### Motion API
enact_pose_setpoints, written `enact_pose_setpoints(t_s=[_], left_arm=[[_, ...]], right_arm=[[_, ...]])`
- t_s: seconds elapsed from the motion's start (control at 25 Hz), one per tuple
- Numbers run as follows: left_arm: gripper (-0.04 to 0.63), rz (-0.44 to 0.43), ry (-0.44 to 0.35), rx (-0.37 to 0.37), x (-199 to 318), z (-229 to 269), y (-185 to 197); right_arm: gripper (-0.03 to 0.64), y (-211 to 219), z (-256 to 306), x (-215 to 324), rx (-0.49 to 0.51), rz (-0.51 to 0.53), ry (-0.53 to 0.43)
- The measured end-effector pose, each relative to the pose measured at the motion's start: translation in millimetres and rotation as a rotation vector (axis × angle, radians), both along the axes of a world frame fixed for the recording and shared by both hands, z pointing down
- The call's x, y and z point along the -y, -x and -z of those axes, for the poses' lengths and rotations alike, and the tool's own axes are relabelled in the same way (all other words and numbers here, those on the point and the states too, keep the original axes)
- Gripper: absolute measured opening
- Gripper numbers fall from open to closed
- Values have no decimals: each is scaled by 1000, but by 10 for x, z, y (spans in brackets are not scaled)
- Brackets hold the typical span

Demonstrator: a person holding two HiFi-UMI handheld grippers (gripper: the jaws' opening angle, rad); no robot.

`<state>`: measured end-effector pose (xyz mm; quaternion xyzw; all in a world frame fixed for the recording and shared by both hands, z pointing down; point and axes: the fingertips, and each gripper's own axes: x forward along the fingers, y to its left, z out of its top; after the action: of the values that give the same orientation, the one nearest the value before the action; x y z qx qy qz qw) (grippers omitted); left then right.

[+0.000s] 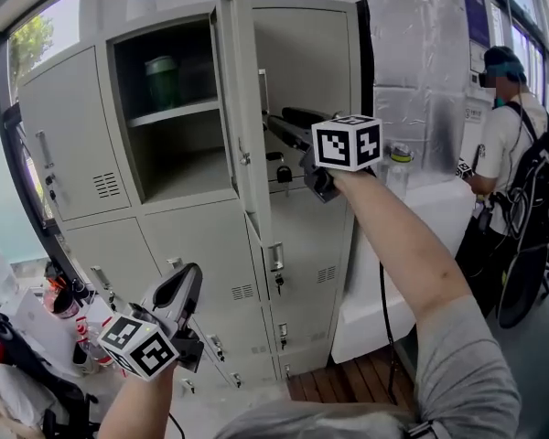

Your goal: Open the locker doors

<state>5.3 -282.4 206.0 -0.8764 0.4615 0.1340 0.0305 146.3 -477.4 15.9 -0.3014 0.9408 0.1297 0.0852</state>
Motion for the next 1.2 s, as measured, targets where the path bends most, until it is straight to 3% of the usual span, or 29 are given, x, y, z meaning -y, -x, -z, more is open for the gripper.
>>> enact_pose_setpoints(t_s=[0.32, 0.72, 0.96, 1.2], left_arm=[[5, 43, 10, 6, -35, -64, 168], [5, 73, 20, -6, -27, -122, 353], [5, 59, 27, -6, 6, -156, 313], [5, 34, 21, -10, 37, -151, 224]], right_arm=[[158, 530, 257, 522, -49, -10, 59], [156, 615, 296, 686, -36, -35, 63], [156, 572, 268, 556, -42, 69, 78], [136, 309, 261, 69, -30, 216, 55]])
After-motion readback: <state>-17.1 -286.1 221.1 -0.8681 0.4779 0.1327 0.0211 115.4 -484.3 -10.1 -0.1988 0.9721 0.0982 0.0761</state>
